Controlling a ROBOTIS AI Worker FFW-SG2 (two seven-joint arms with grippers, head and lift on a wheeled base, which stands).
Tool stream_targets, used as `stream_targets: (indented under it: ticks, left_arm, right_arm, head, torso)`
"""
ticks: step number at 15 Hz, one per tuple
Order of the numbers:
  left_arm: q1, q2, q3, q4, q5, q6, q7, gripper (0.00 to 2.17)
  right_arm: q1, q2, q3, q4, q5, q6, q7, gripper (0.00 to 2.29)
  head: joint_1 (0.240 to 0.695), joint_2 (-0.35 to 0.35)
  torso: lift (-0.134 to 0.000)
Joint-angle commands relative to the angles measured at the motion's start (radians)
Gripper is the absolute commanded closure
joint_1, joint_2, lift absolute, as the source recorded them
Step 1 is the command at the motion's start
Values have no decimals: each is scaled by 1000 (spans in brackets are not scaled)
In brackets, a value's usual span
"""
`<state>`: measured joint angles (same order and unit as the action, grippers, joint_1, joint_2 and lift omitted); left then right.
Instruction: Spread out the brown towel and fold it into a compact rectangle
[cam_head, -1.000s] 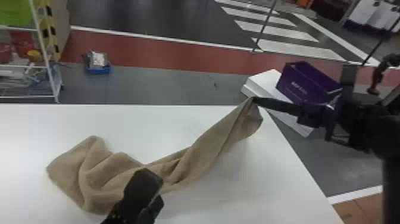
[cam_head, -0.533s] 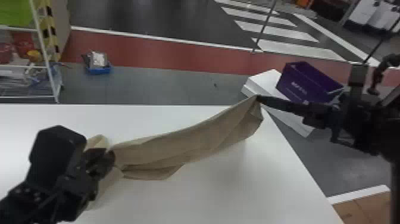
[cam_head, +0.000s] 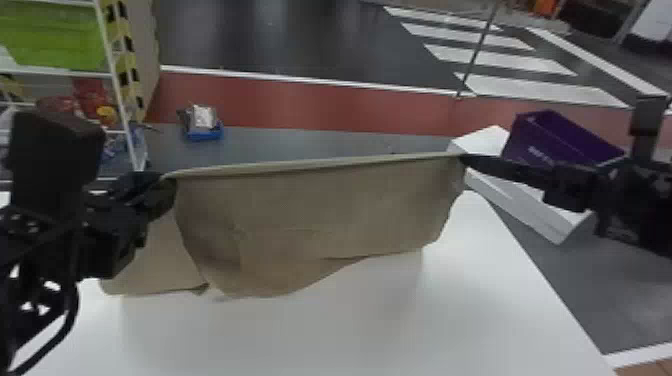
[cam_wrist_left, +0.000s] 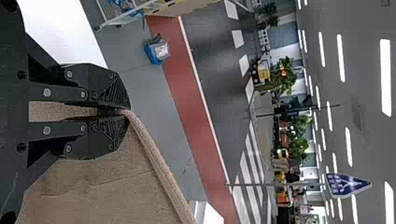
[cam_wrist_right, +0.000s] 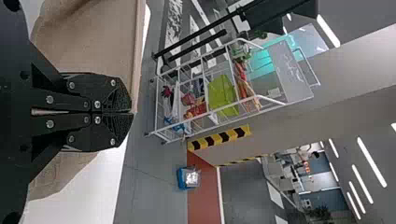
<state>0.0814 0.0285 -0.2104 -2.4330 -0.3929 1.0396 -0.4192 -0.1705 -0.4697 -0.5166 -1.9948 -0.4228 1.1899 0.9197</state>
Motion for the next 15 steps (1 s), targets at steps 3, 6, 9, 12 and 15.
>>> stream_targets:
  ticks: [3,6,9,12,15]
  left_arm:
    - [-72,-6,9,207,25,-40,-3,1004]
    - [-95,-12,-56,362,6,-71,56,66]
    - [-106,-13,-87,427,-69,-62,11,12]
    - [-37,-13,-96,374,-178,-19,-72,16]
    - [77,-9,-69,235,-176,-19,-76,22]
  right_arm:
    - [19,2,29,51,65,-40,1,1234]
    - [45,-6,66,73,113,-55,7,1234]
    - [51,-7,124,73,159,-55,10,1234]
    - [68,-10,191,73,222,-55,30,1234]
    - [112,-20,221,73,325,-233,102,1234]
  head:
    - [597,-242]
    - [639,-252]
    - [690,-266]
    - [695,-267]
    - [695,-246]
  torso:
    - [-124]
    - [-124]
    - [-124]
    - [-124]
    - [-124]
